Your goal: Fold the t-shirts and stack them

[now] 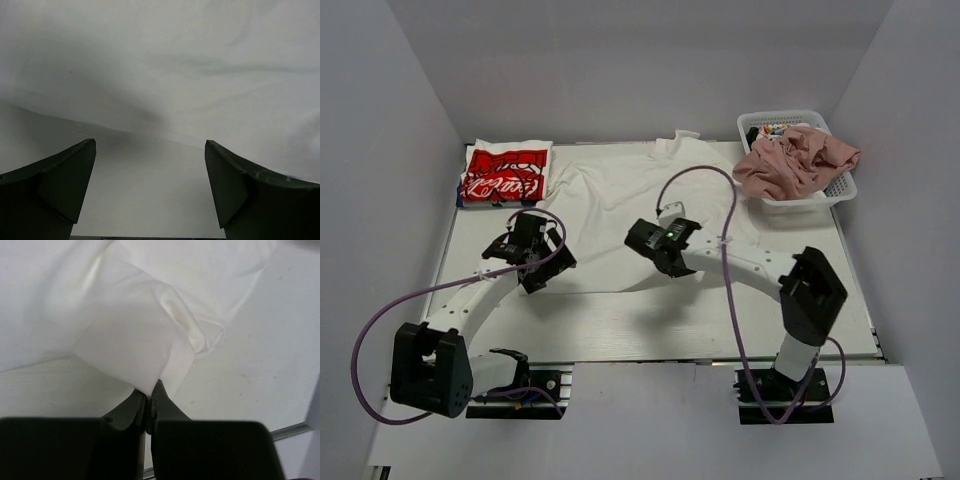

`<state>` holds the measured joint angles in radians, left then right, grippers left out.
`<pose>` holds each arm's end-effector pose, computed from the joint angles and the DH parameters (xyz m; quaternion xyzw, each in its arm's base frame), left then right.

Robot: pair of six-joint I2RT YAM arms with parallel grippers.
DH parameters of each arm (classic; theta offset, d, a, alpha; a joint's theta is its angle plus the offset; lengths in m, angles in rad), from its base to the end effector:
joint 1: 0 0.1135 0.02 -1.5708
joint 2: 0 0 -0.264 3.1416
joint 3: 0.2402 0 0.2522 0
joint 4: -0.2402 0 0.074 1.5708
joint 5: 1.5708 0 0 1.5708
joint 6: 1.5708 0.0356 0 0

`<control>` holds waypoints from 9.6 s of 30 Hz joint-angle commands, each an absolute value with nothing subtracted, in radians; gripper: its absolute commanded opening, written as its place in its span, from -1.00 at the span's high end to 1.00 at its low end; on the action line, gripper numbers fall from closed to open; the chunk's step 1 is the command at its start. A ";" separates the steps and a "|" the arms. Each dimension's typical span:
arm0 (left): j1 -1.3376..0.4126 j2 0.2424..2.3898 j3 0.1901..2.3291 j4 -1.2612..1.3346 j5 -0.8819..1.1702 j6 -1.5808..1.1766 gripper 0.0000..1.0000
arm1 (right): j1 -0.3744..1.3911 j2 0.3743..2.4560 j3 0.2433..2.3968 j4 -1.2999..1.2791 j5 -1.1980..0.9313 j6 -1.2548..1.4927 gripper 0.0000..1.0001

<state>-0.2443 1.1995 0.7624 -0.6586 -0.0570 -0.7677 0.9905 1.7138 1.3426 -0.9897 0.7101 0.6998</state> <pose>0.2156 -0.0516 0.2128 -0.2578 0.9367 -0.0898 0.2192 0.1996 0.2622 0.2431 -0.0990 0.9279 -0.1560 0.3238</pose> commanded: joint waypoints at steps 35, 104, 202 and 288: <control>-0.566 1.383 0.896 -0.454 0.202 -0.687 -0.76 | 0.589 1.293 0.635 -0.255 0.081 0.709 -0.61; -0.644 1.413 0.908 -0.690 -0.324 -0.775 -0.98 | 0.617 1.453 0.969 -0.775 0.463 0.433 1.00; -0.149 1.411 0.733 -0.716 -0.250 -0.899 1.00 | 0.219 1.252 0.939 -0.844 0.713 0.548 1.00; -0.097 1.619 1.175 -0.902 -0.156 -0.934 1.00 | 0.196 1.340 1.096 -0.410 0.305 0.667 1.00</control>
<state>-0.1120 1.5558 1.1091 -0.8963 -0.1215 -0.9424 0.2146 1.2591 1.0031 -0.4824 0.2798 0.7101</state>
